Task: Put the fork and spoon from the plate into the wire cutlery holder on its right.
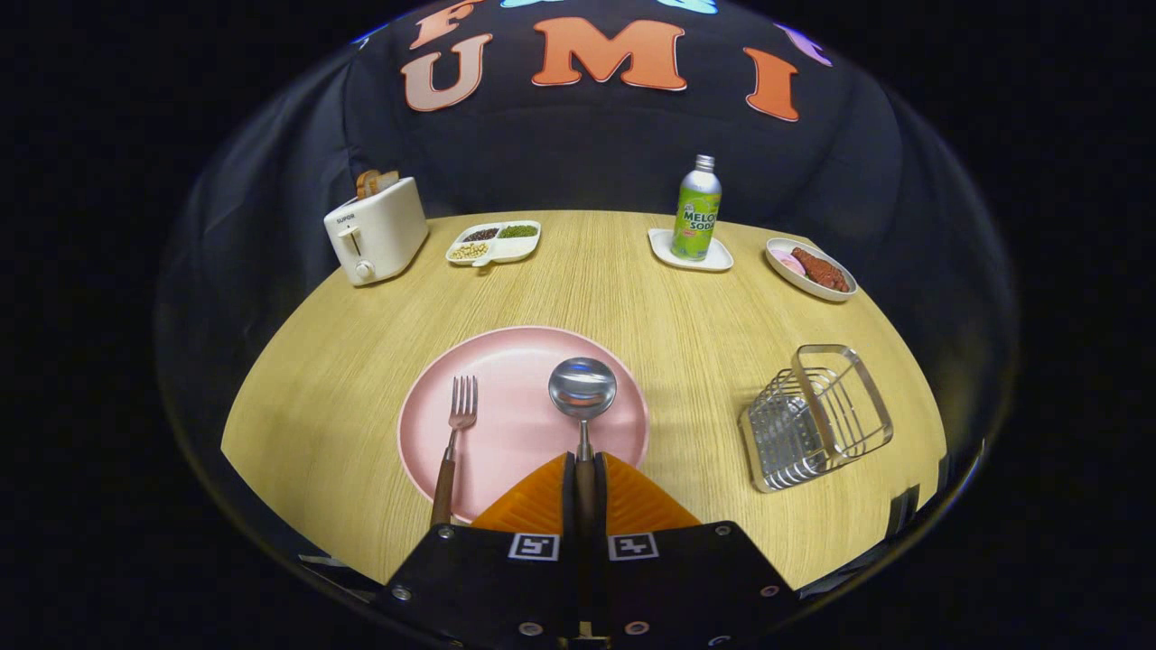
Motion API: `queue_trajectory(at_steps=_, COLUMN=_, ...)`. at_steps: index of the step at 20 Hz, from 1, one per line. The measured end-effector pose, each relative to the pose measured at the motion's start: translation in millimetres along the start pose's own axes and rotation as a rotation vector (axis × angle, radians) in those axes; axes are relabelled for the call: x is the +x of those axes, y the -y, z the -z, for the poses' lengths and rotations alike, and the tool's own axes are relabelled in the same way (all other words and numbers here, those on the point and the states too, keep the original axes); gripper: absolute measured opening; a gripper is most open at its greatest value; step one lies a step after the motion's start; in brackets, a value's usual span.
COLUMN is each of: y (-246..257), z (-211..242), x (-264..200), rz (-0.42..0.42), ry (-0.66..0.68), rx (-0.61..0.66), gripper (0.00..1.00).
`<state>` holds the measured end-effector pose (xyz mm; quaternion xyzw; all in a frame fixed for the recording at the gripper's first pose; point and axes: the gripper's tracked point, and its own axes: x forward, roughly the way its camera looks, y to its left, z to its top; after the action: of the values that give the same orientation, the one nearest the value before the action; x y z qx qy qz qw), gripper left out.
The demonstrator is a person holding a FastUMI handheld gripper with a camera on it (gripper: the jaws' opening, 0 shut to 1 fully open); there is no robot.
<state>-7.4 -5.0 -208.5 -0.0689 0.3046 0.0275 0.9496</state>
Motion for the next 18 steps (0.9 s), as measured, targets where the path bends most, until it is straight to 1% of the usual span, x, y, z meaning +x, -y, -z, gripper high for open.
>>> queue_trajectory(at_steps=9, y=42, z=-20, x=-50, rz=-0.017, ry=-0.053, rx=0.045, gripper=0.05)
queue_trajectory(at_steps=13, y=78, z=-25, x=-68, rz=0.028, ry=-0.073, rx=0.030, gripper=0.05)
queue_trajectory(at_steps=16, y=98, z=-30, x=-81, rz=0.037, ry=-0.091, rx=0.014, gripper=0.05)
queue_trajectory(at_steps=18, y=114, z=-31, x=-86, rz=0.065, ry=-0.108, rx=-0.020, gripper=0.05)
